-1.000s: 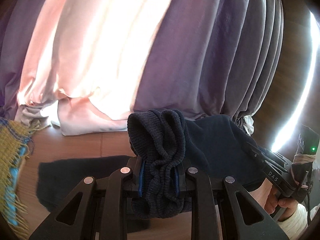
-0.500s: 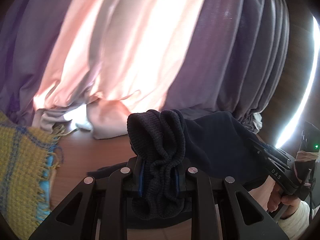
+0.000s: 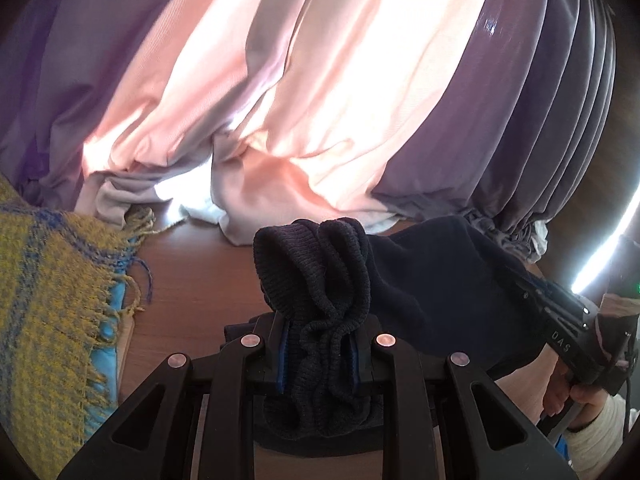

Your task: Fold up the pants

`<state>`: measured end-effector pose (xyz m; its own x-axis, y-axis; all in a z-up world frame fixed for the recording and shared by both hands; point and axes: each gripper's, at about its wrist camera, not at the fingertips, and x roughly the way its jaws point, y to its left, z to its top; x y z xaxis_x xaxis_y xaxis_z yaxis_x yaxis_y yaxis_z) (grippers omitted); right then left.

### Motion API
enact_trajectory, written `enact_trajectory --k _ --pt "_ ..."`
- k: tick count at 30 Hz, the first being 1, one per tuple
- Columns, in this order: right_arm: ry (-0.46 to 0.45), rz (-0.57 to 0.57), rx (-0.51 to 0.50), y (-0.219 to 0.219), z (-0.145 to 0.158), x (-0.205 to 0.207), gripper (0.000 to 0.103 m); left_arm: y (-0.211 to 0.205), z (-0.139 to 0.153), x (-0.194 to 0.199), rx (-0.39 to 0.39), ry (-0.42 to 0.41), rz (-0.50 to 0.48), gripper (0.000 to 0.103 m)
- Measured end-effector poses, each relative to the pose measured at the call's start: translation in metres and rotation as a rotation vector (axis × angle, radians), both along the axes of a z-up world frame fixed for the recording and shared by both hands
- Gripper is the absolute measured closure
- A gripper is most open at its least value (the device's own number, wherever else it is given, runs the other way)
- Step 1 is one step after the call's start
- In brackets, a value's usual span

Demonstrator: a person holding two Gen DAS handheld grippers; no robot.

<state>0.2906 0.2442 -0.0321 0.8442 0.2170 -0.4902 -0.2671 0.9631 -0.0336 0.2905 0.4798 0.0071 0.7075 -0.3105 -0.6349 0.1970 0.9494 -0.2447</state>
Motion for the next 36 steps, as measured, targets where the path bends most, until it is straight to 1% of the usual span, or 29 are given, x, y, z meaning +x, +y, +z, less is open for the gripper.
enact_trajectory --k 6,11,14,15,16,17,18,20,21,22,24,26,28,32,34,36 --pt "0.053 -0.017 -0.006 0.002 -0.024 0.013 0.088 -0.002 -0.017 0.011 0.026 0.041 -0.019 0.081" --pt "0.092 -0.03 -0.023 0.003 -0.045 0.015 0.088 0.001 -0.037 0.009 0.023 0.08 -0.015 0.08" --pt "0.124 -0.036 -0.025 0.004 -0.055 0.015 0.088 0.002 -0.046 0.004 0.025 0.1 -0.007 0.077" --pt "0.134 -0.038 -0.027 0.004 -0.059 0.014 0.088 0.002 -0.048 0.003 0.034 0.105 -0.001 0.074" --pt "0.142 -0.04 -0.027 0.004 -0.061 0.014 0.087 0.003 -0.051 0.002 0.046 0.11 0.007 0.067" --pt "0.151 -0.048 -0.028 0.003 -0.063 0.013 0.086 0.004 -0.053 0.002 0.065 0.114 0.021 0.063" --pt "0.159 -0.053 -0.026 0.002 -0.065 0.012 0.079 0.005 -0.055 0.001 0.082 0.12 0.032 0.057" --pt "0.174 -0.081 -0.036 0.001 -0.066 0.012 0.071 0.006 -0.058 0.0 0.109 0.126 0.04 0.051" --pt "0.175 -0.092 -0.038 0.001 -0.065 0.011 0.067 0.006 -0.058 -0.002 0.131 0.129 0.049 0.044" --pt "0.177 -0.102 -0.043 0.0 -0.065 0.009 0.066 0.006 -0.057 -0.003 0.15 0.13 0.058 0.039" --pt "0.183 -0.118 -0.045 -0.001 -0.062 0.006 0.062 0.009 -0.055 -0.006 0.163 0.135 0.068 0.037" --pt "0.199 -0.145 -0.035 -0.002 -0.058 0.002 0.062 0.01 -0.05 -0.012 0.193 0.131 0.076 0.035" --pt "0.194 -0.161 -0.025 -0.002 -0.051 -0.005 0.062 0.01 -0.044 -0.018 0.222 0.124 0.077 0.031" --pt "0.179 -0.176 -0.038 -0.004 -0.038 -0.016 0.062 0.005 -0.029 -0.031 0.282 0.095 0.067 0.031" --pt "0.185 -0.163 -0.02 -0.006 -0.033 -0.019 0.062 0.0 -0.018 -0.038 0.303 0.062 0.063 0.031" --pt "0.194 -0.141 0.015 -0.011 -0.026 -0.02 0.062 -0.004 -0.005 -0.042 0.302 0.03 0.058 0.032"
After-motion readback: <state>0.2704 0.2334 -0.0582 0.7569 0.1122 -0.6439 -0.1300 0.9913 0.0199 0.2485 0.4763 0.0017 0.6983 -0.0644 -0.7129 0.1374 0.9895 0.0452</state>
